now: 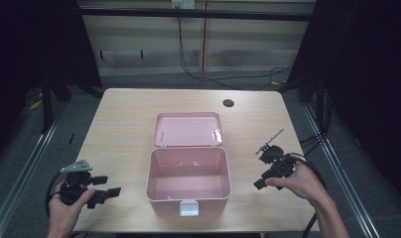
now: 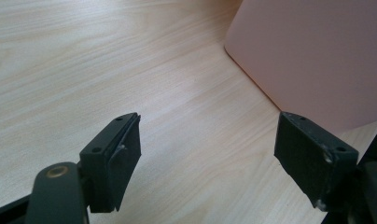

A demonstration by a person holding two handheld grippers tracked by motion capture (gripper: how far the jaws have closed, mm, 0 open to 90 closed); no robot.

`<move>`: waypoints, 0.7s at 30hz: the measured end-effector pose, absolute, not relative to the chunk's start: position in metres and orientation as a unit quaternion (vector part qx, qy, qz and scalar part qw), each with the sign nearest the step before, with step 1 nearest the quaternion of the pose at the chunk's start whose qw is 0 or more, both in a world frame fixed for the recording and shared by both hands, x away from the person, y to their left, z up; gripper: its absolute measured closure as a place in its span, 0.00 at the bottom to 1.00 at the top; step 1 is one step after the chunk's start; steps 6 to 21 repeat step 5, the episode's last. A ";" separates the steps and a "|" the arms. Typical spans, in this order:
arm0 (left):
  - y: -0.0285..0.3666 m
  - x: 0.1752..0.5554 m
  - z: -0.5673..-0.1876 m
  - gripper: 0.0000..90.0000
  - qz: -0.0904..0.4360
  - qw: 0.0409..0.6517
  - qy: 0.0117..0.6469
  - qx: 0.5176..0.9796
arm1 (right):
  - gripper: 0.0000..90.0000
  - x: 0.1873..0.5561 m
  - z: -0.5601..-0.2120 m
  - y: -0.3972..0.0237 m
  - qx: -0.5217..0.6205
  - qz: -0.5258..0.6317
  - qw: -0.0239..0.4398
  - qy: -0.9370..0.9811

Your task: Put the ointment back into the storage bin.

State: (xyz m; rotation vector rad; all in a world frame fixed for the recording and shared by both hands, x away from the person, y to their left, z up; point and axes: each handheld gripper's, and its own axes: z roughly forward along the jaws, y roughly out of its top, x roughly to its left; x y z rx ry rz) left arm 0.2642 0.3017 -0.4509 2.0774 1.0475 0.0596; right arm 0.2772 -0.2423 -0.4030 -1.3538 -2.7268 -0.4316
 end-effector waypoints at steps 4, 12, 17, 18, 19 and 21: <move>0.302 0.264 -0.451 0.25 0.023 0.397 0.413 0.820 | 0.56 0.276 -0.413 -0.248 -0.459 -0.155 0.027 -0.875; 0.302 0.264 -0.451 0.25 0.023 0.396 0.413 0.820 | 0.54 0.275 -0.416 -0.249 -0.462 -0.156 0.024 -0.873; 0.302 0.264 -0.451 0.25 0.023 0.396 0.413 0.820 | 0.54 0.275 -0.416 -0.249 -0.462 -0.156 0.024 -0.873; 0.302 0.264 -0.451 0.25 0.023 0.396 0.413 0.820 | 0.54 0.275 -0.416 -0.249 -0.462 -0.156 0.024 -0.873; 0.302 0.264 -0.451 0.25 0.023 0.396 0.413 0.820 | 0.54 0.275 -0.416 -0.249 -0.462 -0.156 0.024 -0.873; 0.302 0.264 -0.451 0.25 0.023 0.396 0.413 0.820 | 0.54 0.275 -0.416 -0.249 -0.462 -0.156 0.024 -0.873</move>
